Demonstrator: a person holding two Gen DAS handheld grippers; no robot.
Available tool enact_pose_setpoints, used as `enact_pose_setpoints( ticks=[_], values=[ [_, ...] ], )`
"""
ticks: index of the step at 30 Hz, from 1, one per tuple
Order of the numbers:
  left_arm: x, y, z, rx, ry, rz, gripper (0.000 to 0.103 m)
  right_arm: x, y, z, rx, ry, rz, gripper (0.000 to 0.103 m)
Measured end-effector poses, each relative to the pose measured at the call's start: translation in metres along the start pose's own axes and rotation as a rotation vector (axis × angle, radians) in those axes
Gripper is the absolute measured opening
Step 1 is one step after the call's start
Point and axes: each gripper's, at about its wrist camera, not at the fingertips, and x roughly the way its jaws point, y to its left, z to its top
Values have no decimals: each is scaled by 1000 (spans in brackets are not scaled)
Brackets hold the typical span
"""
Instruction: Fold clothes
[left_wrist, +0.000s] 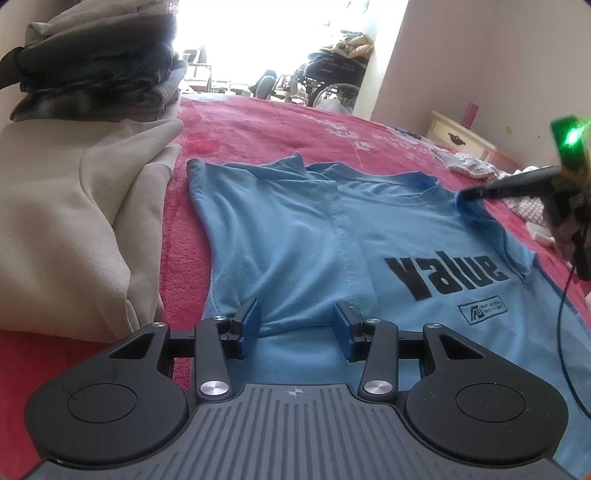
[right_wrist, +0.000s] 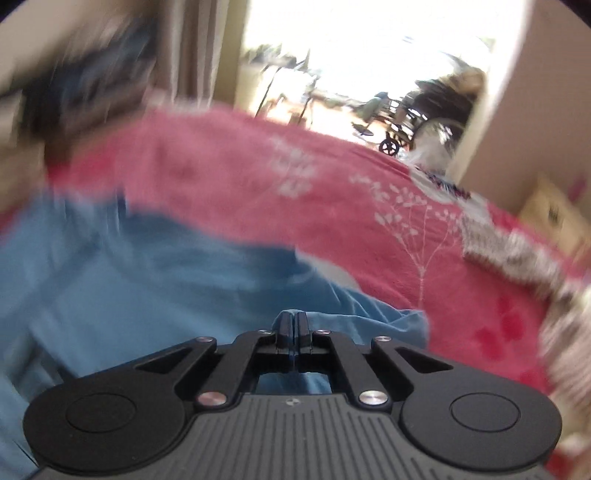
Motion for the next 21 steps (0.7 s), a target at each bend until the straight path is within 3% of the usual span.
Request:
enact_pose_setpoints(
  ticks=[3,8,10,13,17,21],
  values=[
    [0,0,0,2,-1,1,43,-2,-14,4,165,-47,88,0],
    [0,0,-1,6,-3,-1,43,30,-9,-2,219,61,158,6],
    [0,0,-1,9,-4,-1,43,36,-12,-5,263,106,191,12],
    [-1,1,-1,6,-4,-3,43,7,-33,-10,382,7,232,33],
    [-1,1,0,-4,-2,-5,43,-49,-90,-33,628,-115,181,36],
    [0,1,1,-15,1,-5,43,-81,-126,-78,771,-18,51,38]
  ],
)
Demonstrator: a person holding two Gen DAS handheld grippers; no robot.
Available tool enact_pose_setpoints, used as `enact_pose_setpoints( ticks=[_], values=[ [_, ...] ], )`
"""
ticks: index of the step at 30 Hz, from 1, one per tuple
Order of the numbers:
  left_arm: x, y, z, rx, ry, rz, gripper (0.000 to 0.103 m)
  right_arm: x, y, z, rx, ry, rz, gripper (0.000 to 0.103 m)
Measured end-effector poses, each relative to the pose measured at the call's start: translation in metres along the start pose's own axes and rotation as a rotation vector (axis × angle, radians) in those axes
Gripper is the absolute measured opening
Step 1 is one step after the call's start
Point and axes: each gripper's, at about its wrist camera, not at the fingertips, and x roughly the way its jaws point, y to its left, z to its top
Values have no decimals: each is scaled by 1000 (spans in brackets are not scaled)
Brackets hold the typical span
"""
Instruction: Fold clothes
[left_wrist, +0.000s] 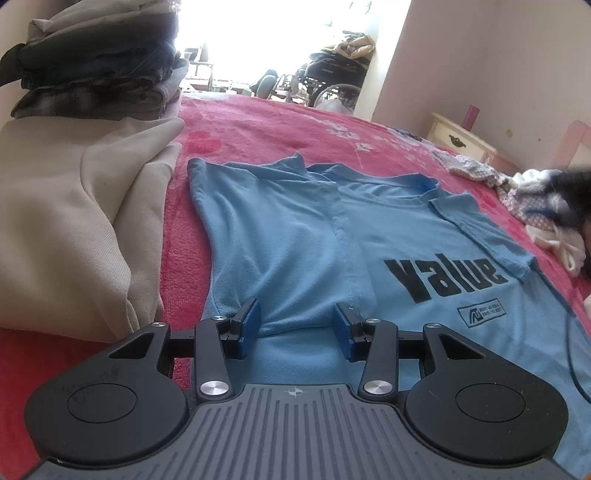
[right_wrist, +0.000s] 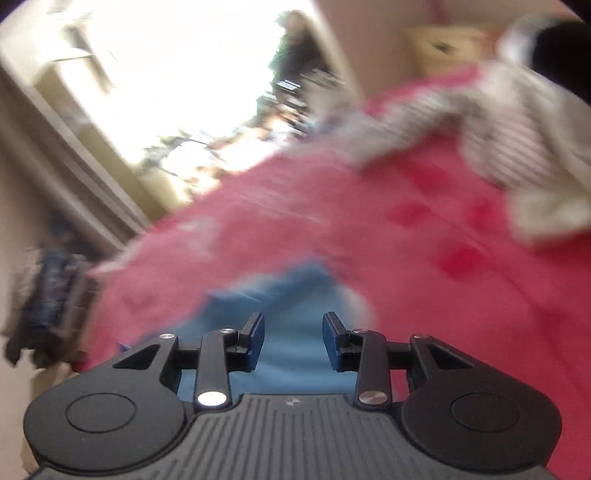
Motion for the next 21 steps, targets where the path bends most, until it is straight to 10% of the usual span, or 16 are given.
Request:
enact_pose_setpoints(
  ticks=[5,13,15,21],
  values=[
    [-1,-1,0,2,0,4,43,-16,-50,-38,276,86,9,37],
    [-1,0,0,0,-1,0,43,-9,-22,-47,-47,85,-124,25],
    [-1,1,0,-4,0,-3,43,-7,-39,-44,39,83,-146,0],
    [-2,3,1,-20,4,-11,43,-22,-50,-46,154,93,-202,0]
  ],
)
